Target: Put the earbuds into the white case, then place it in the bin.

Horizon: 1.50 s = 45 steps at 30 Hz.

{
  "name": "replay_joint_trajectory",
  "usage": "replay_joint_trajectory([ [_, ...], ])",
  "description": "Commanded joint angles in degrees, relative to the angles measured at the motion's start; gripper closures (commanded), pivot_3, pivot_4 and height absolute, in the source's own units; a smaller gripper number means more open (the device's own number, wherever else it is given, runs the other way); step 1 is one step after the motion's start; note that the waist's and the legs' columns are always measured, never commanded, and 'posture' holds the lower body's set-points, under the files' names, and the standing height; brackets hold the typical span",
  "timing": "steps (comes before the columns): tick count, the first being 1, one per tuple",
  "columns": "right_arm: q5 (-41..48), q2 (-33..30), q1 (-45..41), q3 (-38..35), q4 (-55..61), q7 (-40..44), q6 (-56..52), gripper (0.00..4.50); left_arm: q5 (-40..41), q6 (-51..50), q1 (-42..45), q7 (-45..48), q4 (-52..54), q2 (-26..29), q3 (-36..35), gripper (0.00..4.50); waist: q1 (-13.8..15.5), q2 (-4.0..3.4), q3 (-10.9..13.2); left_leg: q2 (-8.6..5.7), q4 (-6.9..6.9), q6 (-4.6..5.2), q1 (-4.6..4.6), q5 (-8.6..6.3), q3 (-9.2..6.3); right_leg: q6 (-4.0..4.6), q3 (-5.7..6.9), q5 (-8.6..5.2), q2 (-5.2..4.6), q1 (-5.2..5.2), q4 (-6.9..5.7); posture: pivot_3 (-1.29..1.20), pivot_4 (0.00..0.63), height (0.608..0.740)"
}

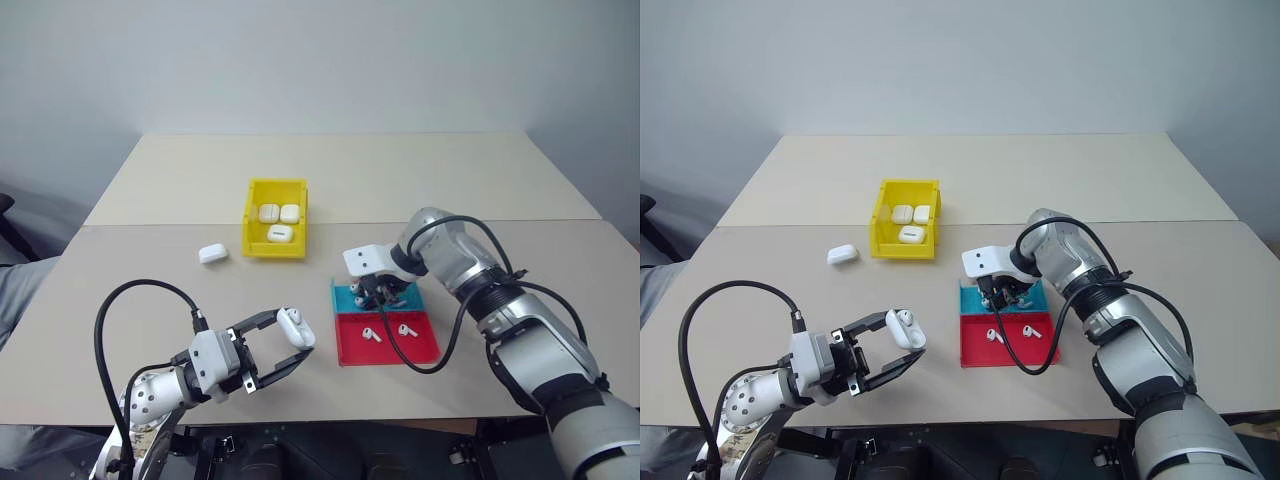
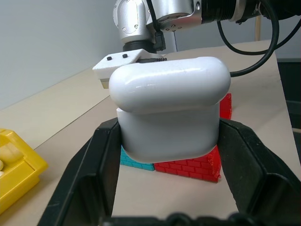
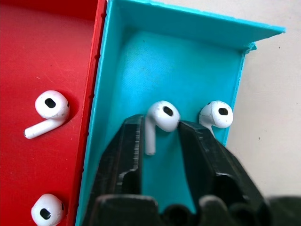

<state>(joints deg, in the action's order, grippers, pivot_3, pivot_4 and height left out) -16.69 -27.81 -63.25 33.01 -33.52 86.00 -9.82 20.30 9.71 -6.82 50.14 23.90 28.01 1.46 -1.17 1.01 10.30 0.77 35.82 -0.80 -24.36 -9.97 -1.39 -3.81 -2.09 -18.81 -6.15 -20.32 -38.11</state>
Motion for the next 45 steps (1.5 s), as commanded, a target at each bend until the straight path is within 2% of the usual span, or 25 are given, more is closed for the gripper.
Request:
replay_joint_trajectory([
  [1, -0.2, 0.1, -1.3, -0.8, 1.1, -0.1, 0.8, 2.91, 0.0, 0.0, 0.6, -0.3, 1.1, 0.4, 0.3, 1.71, 0.0, 0.00, 0.0, 0.00, 0.00, 0.00, 0.00, 0.00, 0.00, 0.00, 0.00, 0.00, 0.00, 0.00, 0.00, 0.00, 0.150, 0.740],
  [23, -0.6, 0.1, 0.2, -0.5, 3.8, 0.3, -0.4, 2.91, -0.1, 0.4, 1.2, 0.0, 0.5, 0.6, 0.7, 1.71, 0.0, 0.00, 0.0, 0.00, 0.00, 0.00, 0.00, 0.00, 0.00, 0.00, 0.00, 0.00, 0.00, 0.00, -0.01, 0.00, 0.150, 0.740],
  [27, -0.6, -0.2, 0.5, -0.5, 4.2, 0.8, 0.1, 3.75, -0.1, 0.3, 1.2, -0.1, 0.6, 0.6, 0.7, 1.71, 0.0, 0.00, 0.0, 0.00, 0.00, 0.00, 0.00, 0.00, 0.00, 0.00, 0.00, 0.00, 0.00, 0.00, -0.01, 0.00, 0.150, 0.740],
  [36, -0.4, -0.9, 1.0, -1.0, 6.3, 0.7, -0.4, 3.75, 0.3, -0.4, 1.1, -0.4, 1.0, 1.0, 0.6, 1.71, 0.0, 0.00, 0.0, 0.00, 0.00, 0.00, 0.00, 0.00, 0.00, 0.00, 0.00, 0.00, 0.00, 0.00, -0.01, 0.00, 0.150, 0.740],
  [40, 3.1, -2.3, 0.2, -4.2, 9.7, 2.4, -2.9, 3.75, 1.3, -0.7, 1.8, -0.2, 1.3, 1.0, 0.5, 1.71, 0.0, 0.00, 0.0, 0.00, 0.00, 0.00, 0.00, 0.00, 0.00, 0.00, 0.00, 0.00, 0.00, -0.01, -0.01, 0.00, 0.150, 0.740],
  [45, 11.6, -5.4, -1.1, -12.8, 16.0, 3.0, -9.4, 3.75, 3.4, -2.1, 3.7, -0.1, 1.9, 0.5, 0.5, 1.71, 0.2, 0.00, 0.0, 0.00, 0.01, 0.00, -0.02, 0.00, -0.02, 0.00, 0.00, 0.00, 0.00, 0.00, 0.00, 0.00, 0.150, 0.740],
])
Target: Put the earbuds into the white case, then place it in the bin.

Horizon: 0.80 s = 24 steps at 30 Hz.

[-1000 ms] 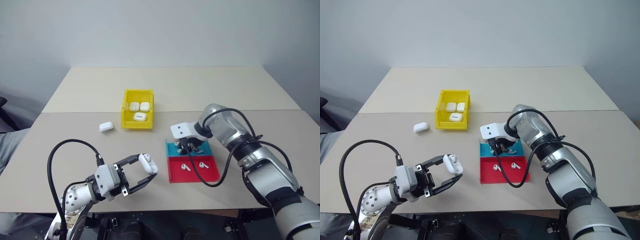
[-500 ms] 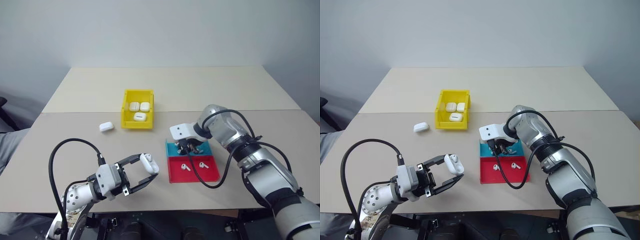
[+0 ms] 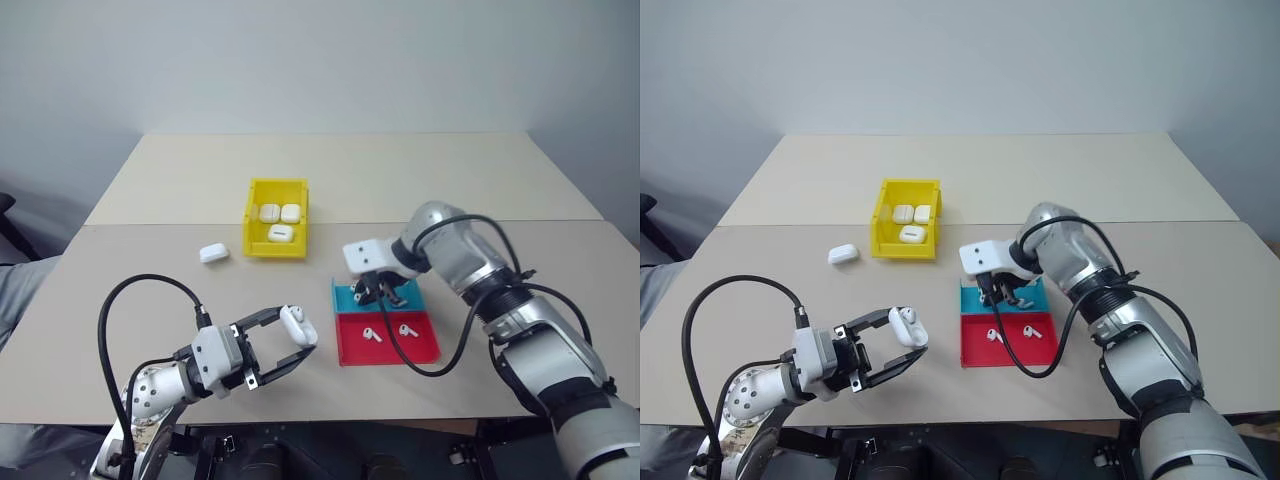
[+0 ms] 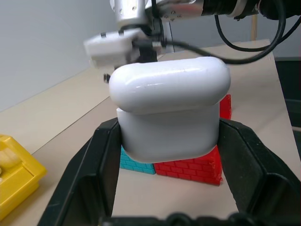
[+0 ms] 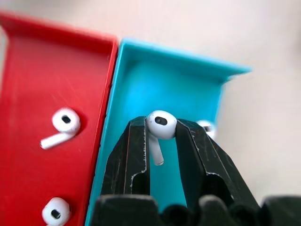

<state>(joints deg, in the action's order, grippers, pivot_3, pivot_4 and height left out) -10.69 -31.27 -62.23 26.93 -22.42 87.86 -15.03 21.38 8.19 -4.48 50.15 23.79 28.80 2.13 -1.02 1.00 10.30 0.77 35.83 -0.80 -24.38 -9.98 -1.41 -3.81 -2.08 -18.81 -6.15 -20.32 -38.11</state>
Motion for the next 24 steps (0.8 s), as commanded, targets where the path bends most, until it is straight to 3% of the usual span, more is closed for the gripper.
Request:
replay_joint_trajectory([
  [1, 8.3, -2.5, -1.9, -9.5, 7.1, 0.8, -5.9, 3.75, 2.8, -1.0, 2.0, -0.1, 2.0, -0.5, 0.0, 1.71, 0.0, 0.00, 0.0, 0.00, 0.00, 0.00, 0.00, 0.00, -0.01, 0.00, 0.00, 0.00, 0.00, 0.00, 0.00, 0.00, 0.150, 0.740],
  [9, 33.4, -4.1, 7.7, -31.5, 30.9, -6.5, -23.4, 3.75, 6.6, -3.5, 7.4, 0.6, 2.0, -2.9, 1.9, 1.71, 0.4, 0.02, 0.0, 0.00, 0.01, 0.00, -0.04, -0.01, -0.03, 0.00, 0.05, 0.00, 0.00, 0.07, 0.05, 0.00, 0.150, 0.740],
  [15, 57.2, 1.3, 18.5, -43.5, 44.7, -16.7, -33.3, 3.75, 8.3, -6.0, 12.7, 1.8, 0.6, -4.8, 4.5, 1.71, 0.1, 0.02, 0.0, 0.01, 0.03, 0.00, -0.02, -0.01, -0.01, 0.00, 0.02, 0.00, 0.00, 0.09, 0.01, 0.00, 0.150, 0.740],
  [24, 67.0, 3.6, 27.0, -41.3, 50.8, -27.0, -32.1, 3.75, 10.3, -9.0, 19.0, 3.7, -0.8, -7.2, 6.0, 1.71, -0.1, 0.02, 0.0, -0.01, 0.04, 0.01, 0.00, -0.01, -0.01, -0.01, 0.01, 0.00, 0.02, 0.09, 0.02, 0.00, 0.150, 0.740],
])
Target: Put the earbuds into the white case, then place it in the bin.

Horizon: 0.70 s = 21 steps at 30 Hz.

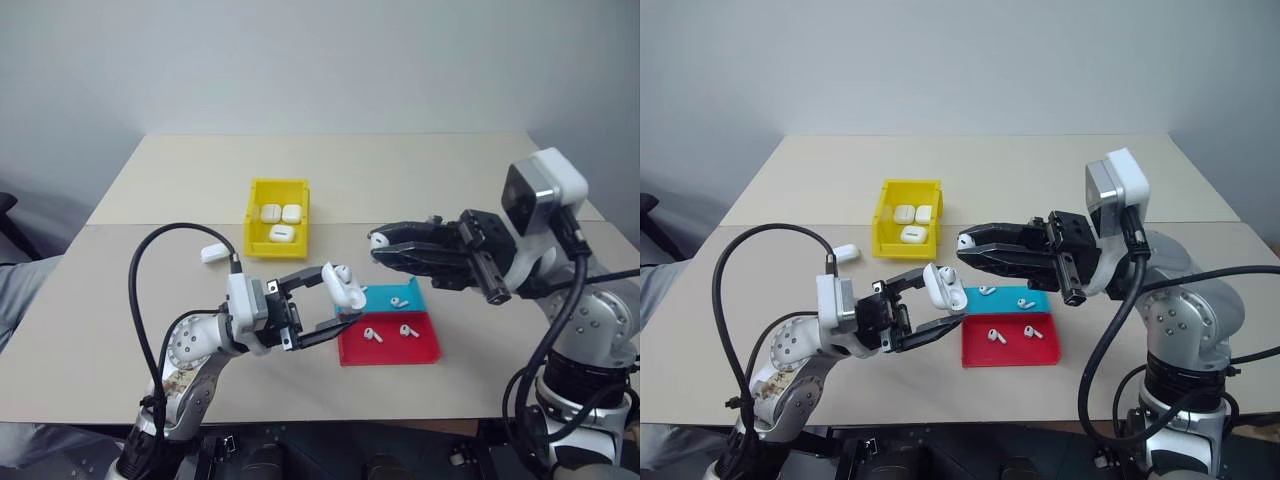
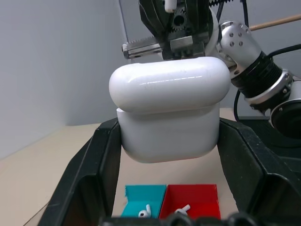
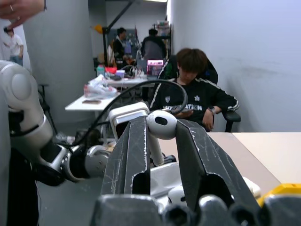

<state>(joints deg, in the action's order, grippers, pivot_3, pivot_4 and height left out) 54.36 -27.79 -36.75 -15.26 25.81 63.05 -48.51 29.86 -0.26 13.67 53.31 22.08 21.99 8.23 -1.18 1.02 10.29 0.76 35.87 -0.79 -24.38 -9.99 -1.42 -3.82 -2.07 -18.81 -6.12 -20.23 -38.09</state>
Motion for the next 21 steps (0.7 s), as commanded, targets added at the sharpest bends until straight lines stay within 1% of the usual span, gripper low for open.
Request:
replay_joint_trajectory([
  [1, 1.9, 0.2, 2.4, 1.6, 3.0, -2.8, 1.7, 3.75, 2.1, -0.6, 0.9, 0.7, 0.9, -0.6, -0.1, 1.71, 0.1, 0.00, 0.0, 0.01, 0.00, 0.00, -0.01, 0.00, -0.01, 0.00, 0.01, 0.00, 0.02, 0.00, 0.00, 0.00, 0.150, 0.740],
  [9, 1.8, -1.0, 7.0, 4.8, 4.8, -4.4, 4.5, 3.75, 2.1, -0.8, 0.3, 0.7, 1.5, -1.1, -0.1, 1.71, 0.3, 0.00, 0.0, 0.01, 0.02, 0.00, -0.02, 0.00, -0.03, 0.00, 0.03, 0.00, 0.02, 0.02, 0.02, 0.00, 0.150, 0.740],
  [18, 1.7, -2.2, 9.6, 7.0, 4.9, -4.3, 6.3, 3.75, 2.0, -0.9, -0.2, 0.3, 2.2, -1.0, -0.5, 1.71, 0.3, 0.01, 0.0, 0.01, 0.02, 0.00, -0.02, 0.00, -0.03, 0.00, 0.02, 0.00, 0.03, 0.02, 0.03, 0.00, 0.150, 0.740],
  [21, 0.1, -2.1, 10.1, 8.2, 4.9, -4.7, 8.0, 3.75, 1.6, -0.5, -0.2, 0.1, 2.1, -1.0, -0.7, 1.71, 0.3, 0.01, 0.0, 0.01, 0.01, 0.00, -0.02, 0.00, -0.02, 0.00, 0.02, 0.00, 0.03, 0.02, 0.04, 0.00, 0.150, 0.740],
])
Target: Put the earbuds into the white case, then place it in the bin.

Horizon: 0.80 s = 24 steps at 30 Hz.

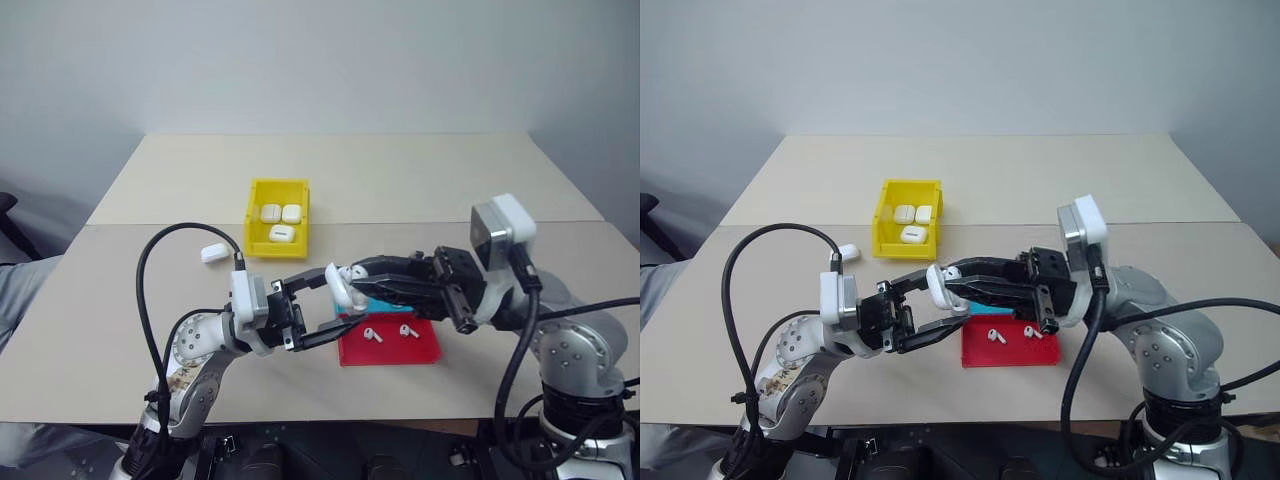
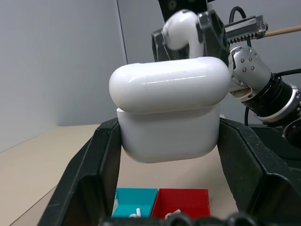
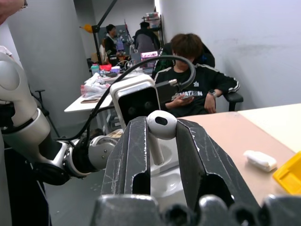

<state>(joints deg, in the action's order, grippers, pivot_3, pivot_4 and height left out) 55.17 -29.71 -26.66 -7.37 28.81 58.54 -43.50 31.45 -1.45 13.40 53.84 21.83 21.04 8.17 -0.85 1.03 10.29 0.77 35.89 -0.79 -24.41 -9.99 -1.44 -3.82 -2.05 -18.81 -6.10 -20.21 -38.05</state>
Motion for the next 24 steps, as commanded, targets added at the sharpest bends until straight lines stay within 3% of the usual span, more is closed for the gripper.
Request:
replay_joint_trajectory([
  [1, -1.0, -0.3, 0.2, 0.7, 1.8, -0.2, 3.4, 3.75, -0.1, 0.7, 0.1, -0.4, 2.2, -0.1, -0.6, 1.71, 0.0, 0.00, 0.0, 0.00, 0.00, 0.00, 0.00, 0.00, 0.00, 0.00, 0.00, 0.00, 0.00, 0.00, 0.00, 0.00, 0.150, 0.740],
  [24, -2.1, -2.5, 2.4, 2.8, 0.5, 0.0, 6.7, 3.75, -0.3, 1.5, 0.8, -0.2, 1.3, -0.9, -1.2, 1.71, 0.0, 0.00, 0.0, 0.00, 0.00, 0.00, 0.00, 0.00, 0.00, 0.00, 0.00, 0.00, 0.00, 0.01, 0.00, 0.00, 0.150, 0.740],
])
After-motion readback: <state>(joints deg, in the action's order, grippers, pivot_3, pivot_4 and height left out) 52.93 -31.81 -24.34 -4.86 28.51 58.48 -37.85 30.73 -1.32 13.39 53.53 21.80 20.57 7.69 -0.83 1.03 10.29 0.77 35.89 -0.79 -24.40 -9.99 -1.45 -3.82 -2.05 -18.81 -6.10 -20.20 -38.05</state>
